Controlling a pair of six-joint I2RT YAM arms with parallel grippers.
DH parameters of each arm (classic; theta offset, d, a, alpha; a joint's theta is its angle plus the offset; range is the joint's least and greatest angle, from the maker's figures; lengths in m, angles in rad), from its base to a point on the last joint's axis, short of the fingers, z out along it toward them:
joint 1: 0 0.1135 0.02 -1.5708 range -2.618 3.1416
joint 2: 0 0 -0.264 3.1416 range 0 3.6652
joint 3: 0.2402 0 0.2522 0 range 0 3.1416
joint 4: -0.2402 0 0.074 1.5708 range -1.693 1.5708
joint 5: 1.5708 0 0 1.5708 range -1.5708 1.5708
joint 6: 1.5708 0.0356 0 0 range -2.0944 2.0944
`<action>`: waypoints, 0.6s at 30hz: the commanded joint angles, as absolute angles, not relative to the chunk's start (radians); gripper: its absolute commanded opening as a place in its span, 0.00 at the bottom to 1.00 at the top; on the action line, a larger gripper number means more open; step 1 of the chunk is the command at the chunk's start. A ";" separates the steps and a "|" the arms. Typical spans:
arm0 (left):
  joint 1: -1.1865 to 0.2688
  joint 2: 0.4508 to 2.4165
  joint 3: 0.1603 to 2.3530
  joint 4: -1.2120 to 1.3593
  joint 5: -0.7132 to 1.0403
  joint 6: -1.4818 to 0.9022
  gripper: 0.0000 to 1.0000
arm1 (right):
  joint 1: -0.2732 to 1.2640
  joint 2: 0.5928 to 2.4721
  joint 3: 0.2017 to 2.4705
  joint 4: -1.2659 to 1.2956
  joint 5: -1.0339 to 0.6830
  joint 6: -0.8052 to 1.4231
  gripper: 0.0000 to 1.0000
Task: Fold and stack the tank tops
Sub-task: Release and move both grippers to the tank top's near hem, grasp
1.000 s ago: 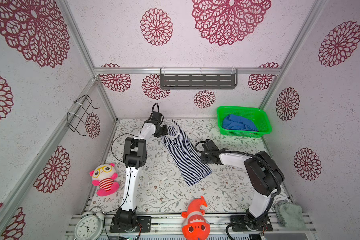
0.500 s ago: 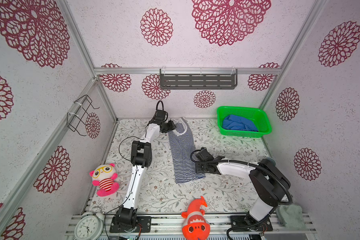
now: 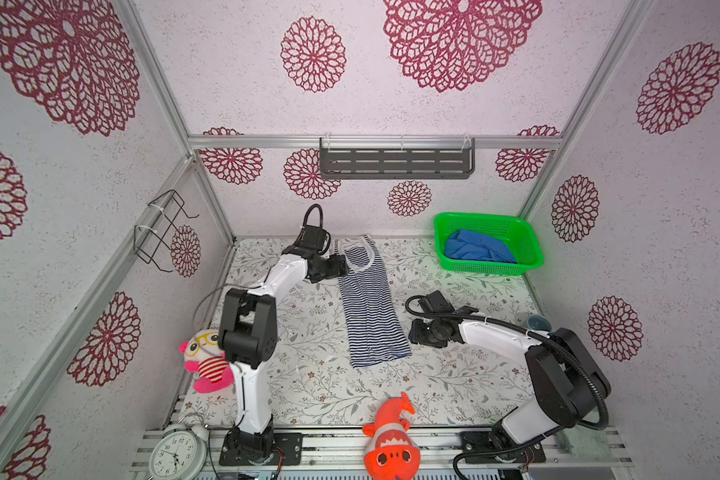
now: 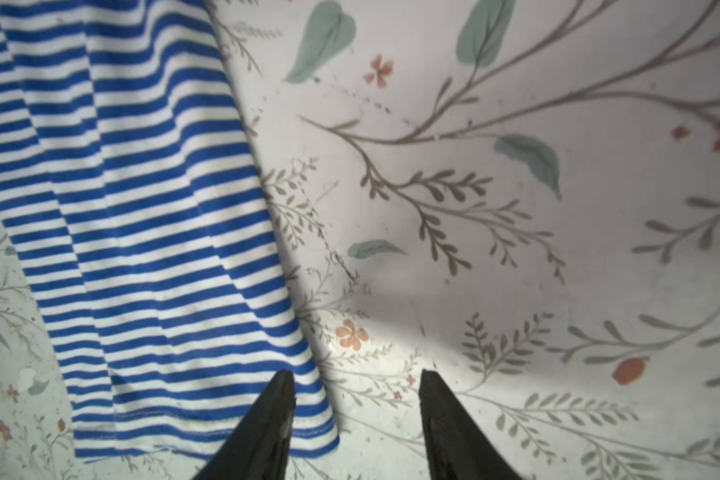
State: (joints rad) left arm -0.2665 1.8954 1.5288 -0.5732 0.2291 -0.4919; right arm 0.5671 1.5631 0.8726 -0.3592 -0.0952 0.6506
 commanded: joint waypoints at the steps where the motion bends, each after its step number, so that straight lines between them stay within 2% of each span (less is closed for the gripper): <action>1: -0.285 1.752 1.321 -0.575 0.241 -0.585 0.80 | 0.552 1.557 0.870 -0.380 -0.219 0.611 0.49; 8: -0.400 1.550 0.916 -0.484 0.429 -0.871 0.67 | 0.541 1.571 0.811 -0.331 -0.278 0.607 0.47; 18: -0.504 1.548 0.800 -0.465 0.451 -1.030 0.56 | 0.545 1.553 0.763 -0.299 -0.288 0.630 0.45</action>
State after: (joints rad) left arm -0.4889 1.5639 0.8108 -0.5053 0.4366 -0.9531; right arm 0.5457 1.5681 0.7914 -0.2935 -0.2710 0.6212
